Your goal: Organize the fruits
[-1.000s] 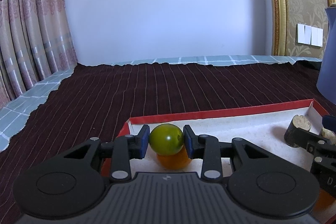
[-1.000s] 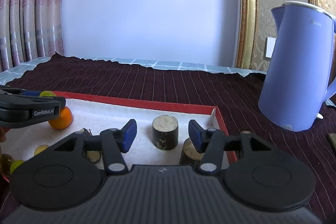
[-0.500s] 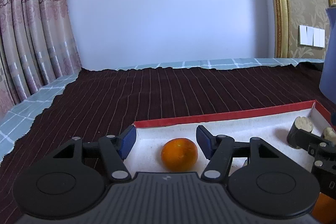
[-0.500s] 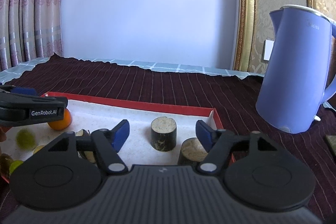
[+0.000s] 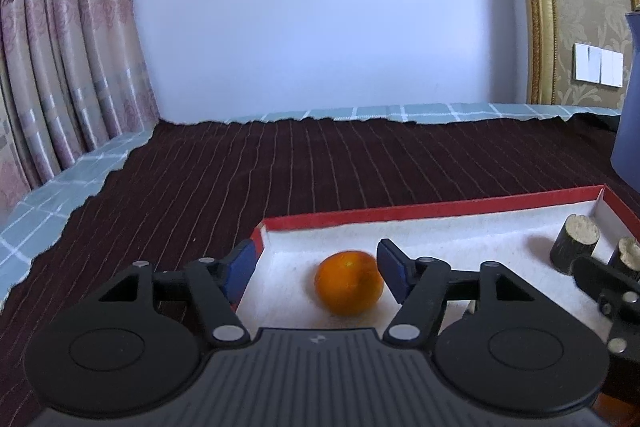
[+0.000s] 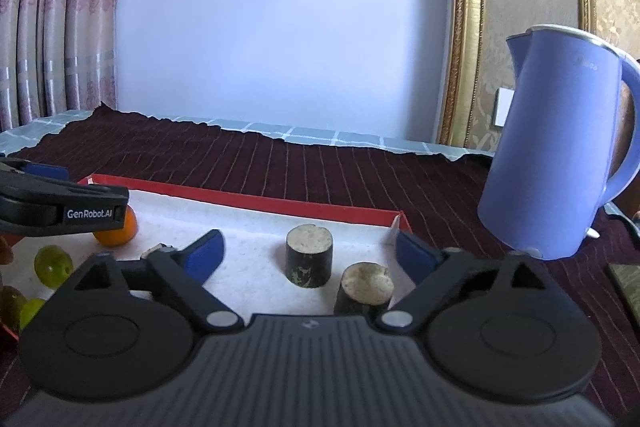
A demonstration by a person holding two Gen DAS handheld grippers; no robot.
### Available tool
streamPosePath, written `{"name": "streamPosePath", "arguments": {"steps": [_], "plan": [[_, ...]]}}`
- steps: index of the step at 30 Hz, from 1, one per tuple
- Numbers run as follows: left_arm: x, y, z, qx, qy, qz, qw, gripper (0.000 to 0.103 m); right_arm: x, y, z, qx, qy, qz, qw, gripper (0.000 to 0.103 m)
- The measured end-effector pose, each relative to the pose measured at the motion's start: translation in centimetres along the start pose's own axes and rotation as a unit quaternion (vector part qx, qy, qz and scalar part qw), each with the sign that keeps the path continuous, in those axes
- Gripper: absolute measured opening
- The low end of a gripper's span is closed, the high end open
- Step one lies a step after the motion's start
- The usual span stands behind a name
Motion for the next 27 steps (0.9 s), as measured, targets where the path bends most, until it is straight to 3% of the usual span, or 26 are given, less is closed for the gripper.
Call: {"name": "streamPosePath", "arguments": {"steps": [10,27], "plan": [[0.9,-1.0,-1.4,0.014,0.001,-0.009,0.9999,0.072,-1.7,-0.2,-1.4,-0.018,-0.011,0.039,0.999,0.103],[3.3,-3.3,-5.9,0.019,-0.005,-0.042,0.9989,0.074,-1.0,-1.5,-5.4,-0.028,0.002,0.045,0.999,0.103]]}}
Point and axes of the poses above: each gripper's, at about its wrist camera, not at the fingertips, and z roughly the way its jaws point, x to its left, y to its top, the point moved 8 cm from there along z, roughly the way its jaws point, and after that the axes turned 4 degrees about z, right-handed, at the moved point
